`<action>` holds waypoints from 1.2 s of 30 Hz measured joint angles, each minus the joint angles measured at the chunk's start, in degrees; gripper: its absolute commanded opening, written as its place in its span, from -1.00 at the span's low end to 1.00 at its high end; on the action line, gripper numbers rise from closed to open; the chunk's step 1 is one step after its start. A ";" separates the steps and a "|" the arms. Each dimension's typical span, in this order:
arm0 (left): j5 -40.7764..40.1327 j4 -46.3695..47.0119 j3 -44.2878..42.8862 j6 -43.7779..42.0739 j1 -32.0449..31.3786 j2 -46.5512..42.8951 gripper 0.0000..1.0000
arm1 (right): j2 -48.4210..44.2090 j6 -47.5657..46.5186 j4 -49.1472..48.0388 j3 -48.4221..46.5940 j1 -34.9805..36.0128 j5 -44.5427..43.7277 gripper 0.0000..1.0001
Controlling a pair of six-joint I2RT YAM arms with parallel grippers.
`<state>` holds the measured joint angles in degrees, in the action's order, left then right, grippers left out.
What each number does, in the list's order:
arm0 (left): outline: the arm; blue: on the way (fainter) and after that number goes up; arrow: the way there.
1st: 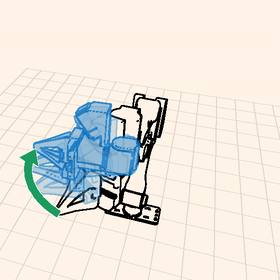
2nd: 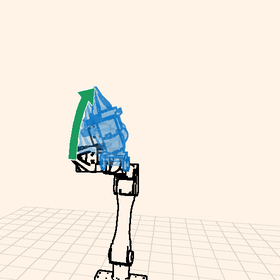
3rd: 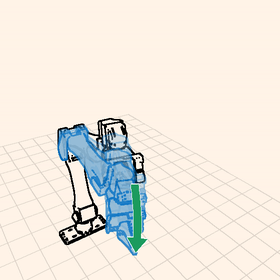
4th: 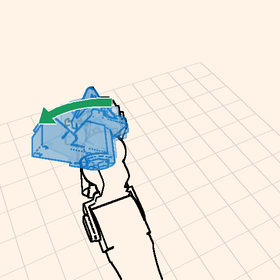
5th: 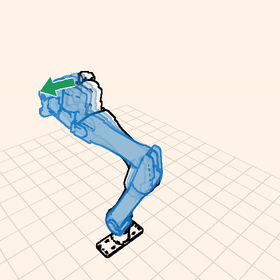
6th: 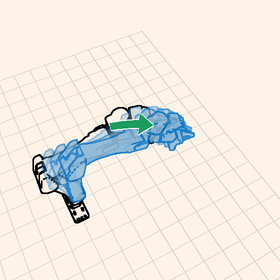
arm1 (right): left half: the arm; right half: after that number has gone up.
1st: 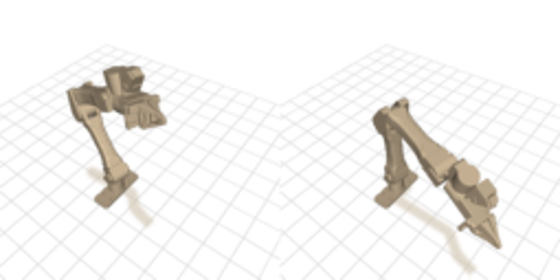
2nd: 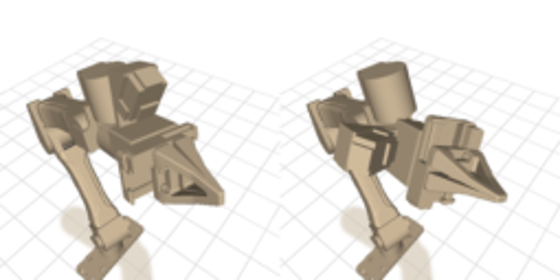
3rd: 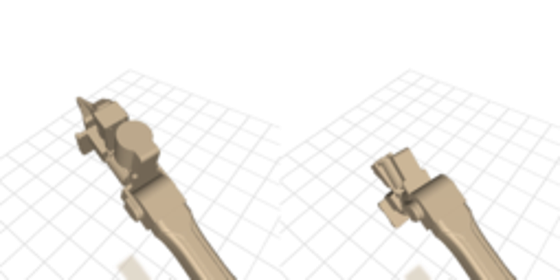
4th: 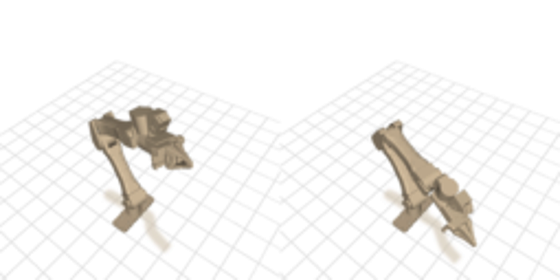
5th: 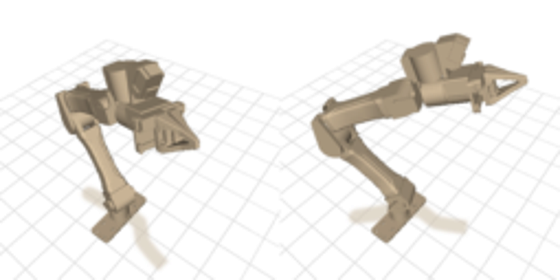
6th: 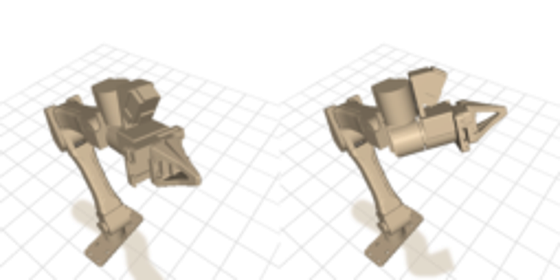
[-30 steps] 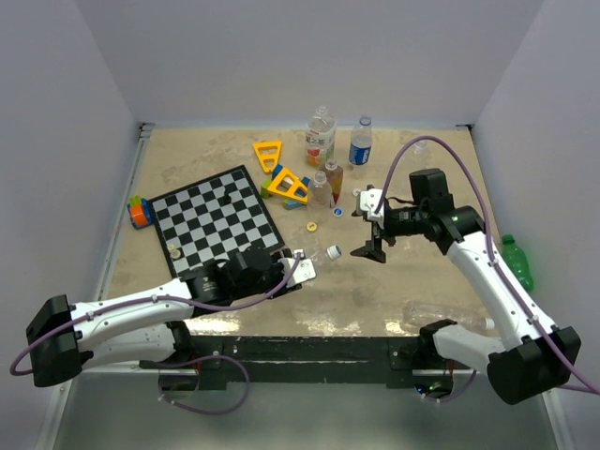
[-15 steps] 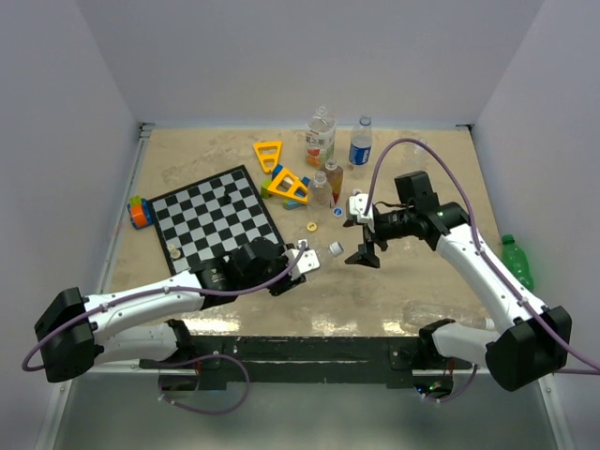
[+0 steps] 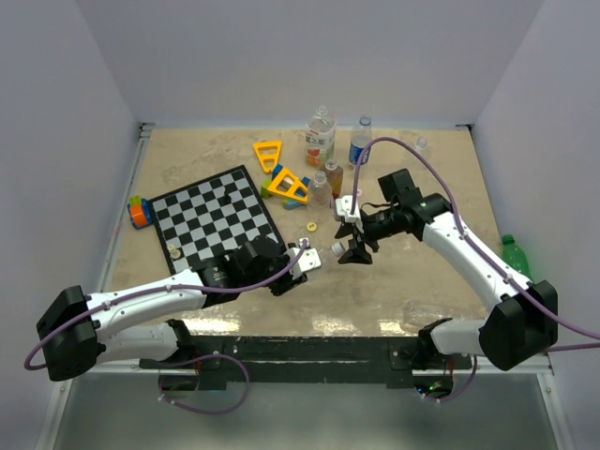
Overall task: Unscrew the bottle caps
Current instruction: Unscrew the bottle cap from the plastic bottle.
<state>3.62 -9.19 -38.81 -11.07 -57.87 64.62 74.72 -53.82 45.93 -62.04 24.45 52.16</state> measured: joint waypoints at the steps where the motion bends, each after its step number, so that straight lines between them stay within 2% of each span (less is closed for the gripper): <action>1: 0.00 0.00 0.00 -0.04 0.00 -0.02 -1.00 | 0.17 -0.48 0.44 -0.28 0.00 0.02 0.27; 6: 0.00 -0.02 0.02 -0.85 0.00 -0.61 -1.00 | 0.33 -3.48 3.56 -1.84 0.00 0.44 0.19; 12: 0.00 0.00 0.02 -2.01 0.00 -1.53 -1.00 | 0.79 -7.28 7.21 -3.10 0.00 1.90 -0.10; 15: 0.24 -0.04 0.04 -2.25 0.00 -1.53 -1.00 | 1.53 -9.44 8.66 -3.72 -0.02 2.43 -0.30; 19: 0.83 -0.15 0.15 -3.39 0.00 -1.53 -1.00 | 2.16 -11.85 10.69 -4.33 -0.07 2.78 -0.73; 22: 1.57 -0.11 0.20 -4.15 0.00 -1.55 -1.00 | 2.14 -13.81 12.07 -4.68 0.04 2.73 -0.91; 26: 3.28 -0.04 0.28 -5.07 0.52 -1.77 -1.00 | 0.92 -18.21 13.27 -4.68 0.55 1.88 -1.00; 36: 13.00 2.36 1.11 -7.28 2.86 -2.73 -1.00 | -9.16 -34.14 12.39 -0.85 2.67 -3.34 -0.97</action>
<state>16.62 -6.83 -37.69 -18.35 -55.00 61.89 65.56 -87.96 58.33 -62.89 27.11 48.82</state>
